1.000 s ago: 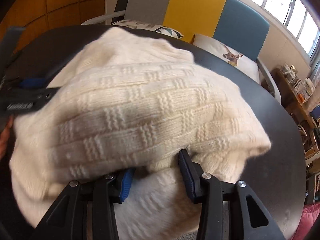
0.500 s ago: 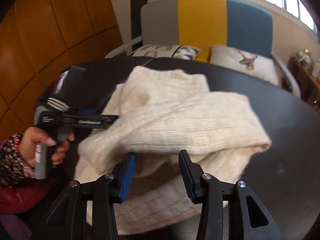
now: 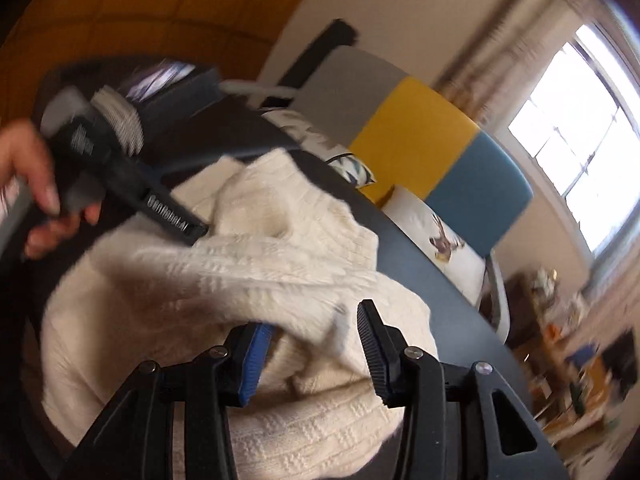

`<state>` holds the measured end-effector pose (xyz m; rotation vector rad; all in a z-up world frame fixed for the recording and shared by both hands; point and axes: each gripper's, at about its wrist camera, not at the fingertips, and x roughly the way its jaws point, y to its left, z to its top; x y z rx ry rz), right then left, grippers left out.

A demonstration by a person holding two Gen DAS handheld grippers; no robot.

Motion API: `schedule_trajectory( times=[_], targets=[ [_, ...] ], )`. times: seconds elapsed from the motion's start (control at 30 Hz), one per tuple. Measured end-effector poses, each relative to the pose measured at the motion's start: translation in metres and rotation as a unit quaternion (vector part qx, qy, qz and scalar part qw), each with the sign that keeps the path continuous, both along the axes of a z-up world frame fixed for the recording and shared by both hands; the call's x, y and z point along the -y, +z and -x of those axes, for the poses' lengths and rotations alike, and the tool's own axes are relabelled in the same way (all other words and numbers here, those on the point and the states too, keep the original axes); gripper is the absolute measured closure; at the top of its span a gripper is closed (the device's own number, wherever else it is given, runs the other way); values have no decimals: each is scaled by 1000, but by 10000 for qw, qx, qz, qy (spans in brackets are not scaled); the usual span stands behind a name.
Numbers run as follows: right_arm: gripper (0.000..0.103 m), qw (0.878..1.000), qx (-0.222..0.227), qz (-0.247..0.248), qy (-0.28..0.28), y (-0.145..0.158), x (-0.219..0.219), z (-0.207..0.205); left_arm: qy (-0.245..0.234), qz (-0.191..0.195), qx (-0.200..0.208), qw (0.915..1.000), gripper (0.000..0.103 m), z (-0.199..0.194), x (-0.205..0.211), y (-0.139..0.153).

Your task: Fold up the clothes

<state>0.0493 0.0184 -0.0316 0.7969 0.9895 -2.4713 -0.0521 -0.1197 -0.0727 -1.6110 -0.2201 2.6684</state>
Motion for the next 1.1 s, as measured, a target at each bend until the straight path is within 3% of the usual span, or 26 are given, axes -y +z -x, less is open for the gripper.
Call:
schedule_trajectory(
  times=[0.1,0.2,0.37,0.5,0.63,0.73,1.0,1.1],
  targets=[
    [62,9996,65,-140,230,-7,14,7,-56,-18,-24,10000,18,-1,1,1],
    [95,9986,376,326,170,1,16,20,-83,-117,-25,9999,24,4,3,0],
    [96,9847,924,1466,-190,28,-9,45,30,-382,30,9993,26,8,13,-1],
    [97,9667,993,2319,-427,61,-43,61,219,-520,6,9984,26,-2,23,0],
    [97,9448,1023,3038,-677,89,-82,83,35,56,-61,10000,25,-4,8,-3],
    [97,9318,1021,3375,-861,102,-105,95,80,186,-119,9997,25,-6,4,-4],
    [97,9192,1050,3649,-1044,116,-129,113,171,235,-58,9996,25,-2,1,-2],
    [97,9178,908,3695,-1136,122,-139,119,248,323,-79,9991,19,1,1,-3]
  ],
)
